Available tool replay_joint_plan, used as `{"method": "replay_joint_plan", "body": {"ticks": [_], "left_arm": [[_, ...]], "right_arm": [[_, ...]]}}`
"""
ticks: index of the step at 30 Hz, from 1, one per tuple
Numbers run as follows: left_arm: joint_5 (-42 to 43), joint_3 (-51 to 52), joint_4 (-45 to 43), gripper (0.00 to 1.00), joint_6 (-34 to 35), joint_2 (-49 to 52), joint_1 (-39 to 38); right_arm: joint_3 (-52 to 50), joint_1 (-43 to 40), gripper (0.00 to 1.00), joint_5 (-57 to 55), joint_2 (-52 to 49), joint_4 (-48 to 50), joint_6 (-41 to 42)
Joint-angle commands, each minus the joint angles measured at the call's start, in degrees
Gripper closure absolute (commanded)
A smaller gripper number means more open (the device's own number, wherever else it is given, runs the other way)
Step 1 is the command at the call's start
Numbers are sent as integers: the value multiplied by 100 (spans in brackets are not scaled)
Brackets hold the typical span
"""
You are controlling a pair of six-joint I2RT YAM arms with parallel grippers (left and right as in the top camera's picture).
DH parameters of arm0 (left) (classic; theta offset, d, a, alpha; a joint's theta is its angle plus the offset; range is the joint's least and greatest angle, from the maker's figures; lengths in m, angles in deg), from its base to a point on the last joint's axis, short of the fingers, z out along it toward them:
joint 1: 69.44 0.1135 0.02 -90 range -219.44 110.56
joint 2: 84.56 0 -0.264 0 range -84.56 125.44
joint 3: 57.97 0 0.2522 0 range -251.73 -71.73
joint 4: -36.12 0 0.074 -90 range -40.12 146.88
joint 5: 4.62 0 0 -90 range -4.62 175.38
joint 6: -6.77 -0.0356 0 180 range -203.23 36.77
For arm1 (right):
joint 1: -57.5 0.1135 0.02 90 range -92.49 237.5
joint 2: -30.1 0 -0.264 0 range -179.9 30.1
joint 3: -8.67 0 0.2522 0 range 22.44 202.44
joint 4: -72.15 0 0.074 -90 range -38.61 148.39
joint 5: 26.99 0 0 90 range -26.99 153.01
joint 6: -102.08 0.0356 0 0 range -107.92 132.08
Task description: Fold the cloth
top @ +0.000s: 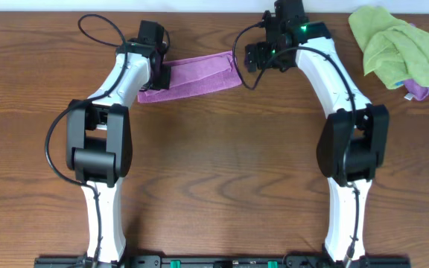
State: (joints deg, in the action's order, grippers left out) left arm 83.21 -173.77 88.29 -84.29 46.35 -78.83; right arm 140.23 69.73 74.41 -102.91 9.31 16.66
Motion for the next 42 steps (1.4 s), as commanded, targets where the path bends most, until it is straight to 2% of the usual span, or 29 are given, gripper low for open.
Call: {"method": "replay_joint_plan", "body": {"ticks": [1, 6, 15, 22, 28, 42], "left_arm": [[-144, 35, -17, 94, 90, 192, 39], [-306, 35, -164, 94, 85, 254, 42], [-358, 35, -162, 94, 83, 254, 173], [-315, 35, -192, 94, 79, 254, 308], [164, 35, -247, 94, 83, 254, 343], [179, 74, -221, 94, 87, 614, 337]], "right_arm": [[59, 11, 2, 522, -160, 201, 367], [59, -66, 1, 1362, -278, 616, 769], [59, -107, 1, 2256, -811, 490, 1128], [59, -107, 1, 2317, -879, 496, 1261], [59, -101, 1, 2315, -879, 496, 1322], [59, -101, 1, 2144, -997, 254, 1458]]}}
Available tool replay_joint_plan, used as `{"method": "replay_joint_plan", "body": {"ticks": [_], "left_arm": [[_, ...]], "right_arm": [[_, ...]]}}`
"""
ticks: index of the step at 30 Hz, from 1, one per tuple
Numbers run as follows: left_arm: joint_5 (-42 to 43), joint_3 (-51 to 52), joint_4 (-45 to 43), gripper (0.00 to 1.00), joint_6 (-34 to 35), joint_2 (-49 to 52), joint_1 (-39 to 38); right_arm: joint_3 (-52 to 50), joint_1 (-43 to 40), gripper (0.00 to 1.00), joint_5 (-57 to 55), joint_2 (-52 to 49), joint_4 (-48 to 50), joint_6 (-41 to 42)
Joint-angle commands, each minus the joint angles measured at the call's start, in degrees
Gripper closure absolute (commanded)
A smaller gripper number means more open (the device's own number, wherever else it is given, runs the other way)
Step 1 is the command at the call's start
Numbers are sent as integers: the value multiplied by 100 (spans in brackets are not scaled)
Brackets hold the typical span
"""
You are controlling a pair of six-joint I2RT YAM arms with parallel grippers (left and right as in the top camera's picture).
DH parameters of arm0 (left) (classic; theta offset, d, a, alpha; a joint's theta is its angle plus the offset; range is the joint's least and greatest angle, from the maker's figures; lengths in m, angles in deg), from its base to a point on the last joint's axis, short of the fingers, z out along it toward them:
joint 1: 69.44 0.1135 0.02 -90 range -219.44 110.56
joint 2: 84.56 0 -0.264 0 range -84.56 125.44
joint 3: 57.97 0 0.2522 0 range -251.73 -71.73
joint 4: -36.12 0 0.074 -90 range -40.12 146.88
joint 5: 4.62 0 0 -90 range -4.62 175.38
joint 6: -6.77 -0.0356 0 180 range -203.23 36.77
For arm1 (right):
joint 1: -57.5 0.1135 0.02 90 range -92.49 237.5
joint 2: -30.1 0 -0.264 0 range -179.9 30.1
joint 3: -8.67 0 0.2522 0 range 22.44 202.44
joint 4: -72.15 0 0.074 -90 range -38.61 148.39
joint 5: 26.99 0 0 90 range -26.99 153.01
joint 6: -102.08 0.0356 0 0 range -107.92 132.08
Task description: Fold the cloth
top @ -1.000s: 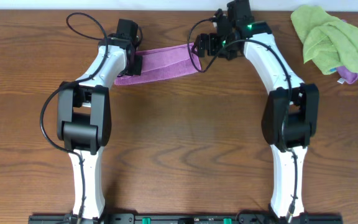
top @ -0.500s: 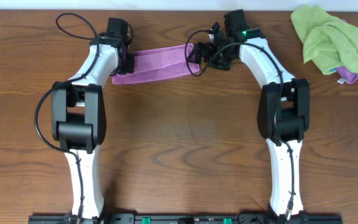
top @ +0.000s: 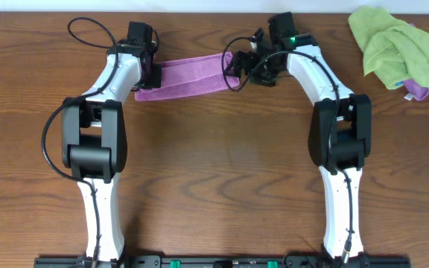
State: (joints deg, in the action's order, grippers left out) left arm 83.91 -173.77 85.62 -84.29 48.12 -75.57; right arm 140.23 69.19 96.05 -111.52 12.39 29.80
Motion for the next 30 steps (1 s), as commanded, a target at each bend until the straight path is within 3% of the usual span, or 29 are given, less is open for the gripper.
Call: {"method": "replay_joint_plan", "body": {"ticks": [1, 12, 25, 28, 30], "left_arm": [[107, 74, 52, 94, 87, 459, 11], [109, 74, 59, 94, 87, 474, 11], [109, 74, 44, 94, 90, 474, 11], [109, 74, 44, 94, 90, 474, 11], [109, 74, 44, 94, 90, 474, 11]], "right_arm": [[59, -46, 1, 13, -190, -57, 199], [59, 68, 4, 885, -960, 640, 1003], [59, 315, 11, 741, -1036, 979, 1014], [59, 332, 24, 675, -1036, 1049, 1016], [59, 330, 44, 503, -1036, 1051, 1060]]}}
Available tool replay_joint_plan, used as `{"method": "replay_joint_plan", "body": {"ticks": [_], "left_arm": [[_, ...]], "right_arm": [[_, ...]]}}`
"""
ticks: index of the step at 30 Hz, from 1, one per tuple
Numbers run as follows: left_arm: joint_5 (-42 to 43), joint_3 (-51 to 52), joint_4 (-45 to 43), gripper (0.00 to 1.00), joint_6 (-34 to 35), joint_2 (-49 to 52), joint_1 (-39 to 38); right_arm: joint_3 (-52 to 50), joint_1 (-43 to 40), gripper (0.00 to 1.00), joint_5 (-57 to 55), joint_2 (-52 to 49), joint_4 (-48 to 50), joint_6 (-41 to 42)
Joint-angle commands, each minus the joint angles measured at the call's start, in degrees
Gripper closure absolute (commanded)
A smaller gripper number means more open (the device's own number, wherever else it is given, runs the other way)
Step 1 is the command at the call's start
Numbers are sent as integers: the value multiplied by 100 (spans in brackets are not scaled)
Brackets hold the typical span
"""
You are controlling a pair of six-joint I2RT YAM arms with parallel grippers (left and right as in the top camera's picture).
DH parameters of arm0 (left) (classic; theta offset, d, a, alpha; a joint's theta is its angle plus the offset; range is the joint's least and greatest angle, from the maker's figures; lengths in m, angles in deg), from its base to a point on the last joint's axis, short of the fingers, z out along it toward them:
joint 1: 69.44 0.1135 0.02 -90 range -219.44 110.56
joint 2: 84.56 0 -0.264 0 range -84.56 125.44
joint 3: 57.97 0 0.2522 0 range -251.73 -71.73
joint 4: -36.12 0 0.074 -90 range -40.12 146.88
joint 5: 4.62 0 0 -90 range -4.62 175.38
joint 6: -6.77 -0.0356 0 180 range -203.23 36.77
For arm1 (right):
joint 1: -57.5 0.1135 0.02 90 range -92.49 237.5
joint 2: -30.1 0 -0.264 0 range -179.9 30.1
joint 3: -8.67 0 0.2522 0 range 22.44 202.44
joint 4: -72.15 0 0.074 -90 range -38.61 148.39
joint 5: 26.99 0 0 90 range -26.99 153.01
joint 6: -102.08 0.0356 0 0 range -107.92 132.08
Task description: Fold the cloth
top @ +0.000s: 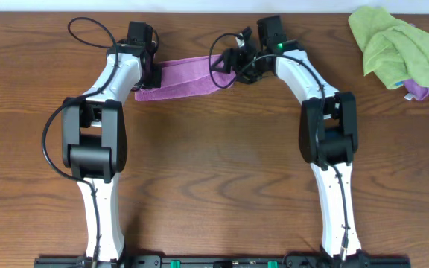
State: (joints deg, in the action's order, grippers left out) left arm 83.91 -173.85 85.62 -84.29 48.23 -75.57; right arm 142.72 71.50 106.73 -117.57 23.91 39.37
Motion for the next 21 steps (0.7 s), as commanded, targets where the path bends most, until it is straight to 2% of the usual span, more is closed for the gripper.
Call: {"method": "replay_joint_plan", "body": {"ticks": [1, 2, 3, 7, 8, 13, 21], "left_arm": [[109, 83, 44, 94, 90, 463, 11], [109, 83, 46, 94, 90, 463, 11], [109, 83, 48, 94, 90, 463, 11], [109, 83, 66, 94, 87, 463, 11], [109, 83, 72, 94, 87, 463, 11], [111, 83, 131, 94, 85, 463, 11], [509, 83, 238, 94, 138, 461, 9]], "right_arm": [[-190, 96, 52, -629, -431, -101, 101], [-190, 92, 59, -691, -431, -101, 101], [-190, 87, 70, -774, -431, -101, 101], [-190, 87, 96, -986, -431, -96, 98], [-190, 85, 98, -990, -431, -94, 98], [-188, 20, 98, -984, -391, -131, 74], [-188, -151, 98, -1187, 243, -595, -717]]}}
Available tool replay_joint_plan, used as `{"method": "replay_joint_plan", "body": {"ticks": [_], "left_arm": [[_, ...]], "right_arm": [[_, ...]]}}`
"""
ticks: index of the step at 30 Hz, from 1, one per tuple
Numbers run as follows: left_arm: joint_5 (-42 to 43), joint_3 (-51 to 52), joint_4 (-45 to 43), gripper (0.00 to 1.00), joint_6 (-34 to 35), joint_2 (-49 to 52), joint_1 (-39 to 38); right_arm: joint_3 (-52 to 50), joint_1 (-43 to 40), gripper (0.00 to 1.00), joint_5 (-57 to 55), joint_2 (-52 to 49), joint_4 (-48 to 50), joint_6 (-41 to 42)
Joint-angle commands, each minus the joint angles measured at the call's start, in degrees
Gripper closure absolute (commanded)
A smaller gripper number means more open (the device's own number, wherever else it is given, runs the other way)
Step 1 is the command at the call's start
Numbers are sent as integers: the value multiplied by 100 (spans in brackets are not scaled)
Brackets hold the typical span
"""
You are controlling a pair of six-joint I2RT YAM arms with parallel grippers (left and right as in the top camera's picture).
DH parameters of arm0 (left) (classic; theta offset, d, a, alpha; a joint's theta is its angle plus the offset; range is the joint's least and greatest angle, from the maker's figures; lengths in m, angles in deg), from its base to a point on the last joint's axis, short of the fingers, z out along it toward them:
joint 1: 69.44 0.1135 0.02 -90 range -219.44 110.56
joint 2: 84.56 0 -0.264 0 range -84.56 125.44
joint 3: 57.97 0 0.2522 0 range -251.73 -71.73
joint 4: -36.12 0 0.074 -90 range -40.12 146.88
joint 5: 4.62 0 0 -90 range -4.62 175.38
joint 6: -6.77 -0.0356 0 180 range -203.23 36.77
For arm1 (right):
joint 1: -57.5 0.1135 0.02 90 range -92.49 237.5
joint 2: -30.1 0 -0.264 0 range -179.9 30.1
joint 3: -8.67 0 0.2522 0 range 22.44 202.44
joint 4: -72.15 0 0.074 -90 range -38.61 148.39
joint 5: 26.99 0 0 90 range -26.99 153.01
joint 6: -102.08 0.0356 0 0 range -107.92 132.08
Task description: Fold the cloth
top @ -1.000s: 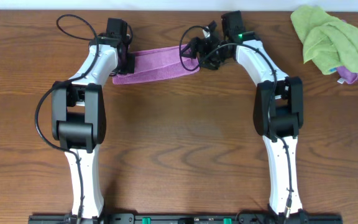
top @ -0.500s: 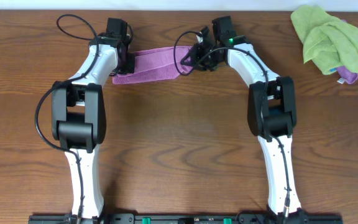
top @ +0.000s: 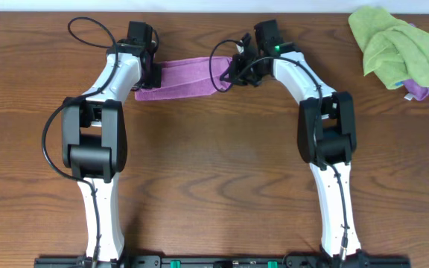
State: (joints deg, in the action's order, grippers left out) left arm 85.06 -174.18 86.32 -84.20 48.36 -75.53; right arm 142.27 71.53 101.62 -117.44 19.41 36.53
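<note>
A purple cloth (top: pixel 185 79) lies as a long strip at the far middle of the wooden table (top: pixel 222 171). My left gripper (top: pixel 153 77) sits on the strip's left end and looks shut on it. At the right end, my right gripper (top: pixel 227 73) is shut on the cloth. That end is raised and turned back toward the left. The fingertips of both grippers are largely hidden by the wrists and cables.
A heap of green cloths (top: pixel 395 43) lies at the far right corner, with a bit of purple fabric (top: pixel 420 91) poking out beneath it. Both arms reach from the near edge to the far side.
My right gripper has shifted slightly further left with the cloth's right end, shortening the visible strip a little. The left gripper and the cloth's left end have not moved.
At first the strip lay flat and longer, with my right gripper just beyond its right end and the left gripper on its left end. Then the right gripper held the right end. At each later moment that end was further left.
</note>
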Motion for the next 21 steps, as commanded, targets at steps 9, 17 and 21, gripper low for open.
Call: {"method": "replay_joint_plan", "body": {"ticks": [9, 17, 21], "left_arm": [[890, 116, 192, 94, 348, 444, -160], [1069, 116, 188, 94, 487, 444, -236], [1071, 114, 181, 94, 487, 444, -236]], "right_arm": [[-140, 149, 98, -715, 721, -11, -588], [-131, 496, 98, -688, 752, 282, -586], [-127, 660, 99, -656, 752, 417, -586]]}}
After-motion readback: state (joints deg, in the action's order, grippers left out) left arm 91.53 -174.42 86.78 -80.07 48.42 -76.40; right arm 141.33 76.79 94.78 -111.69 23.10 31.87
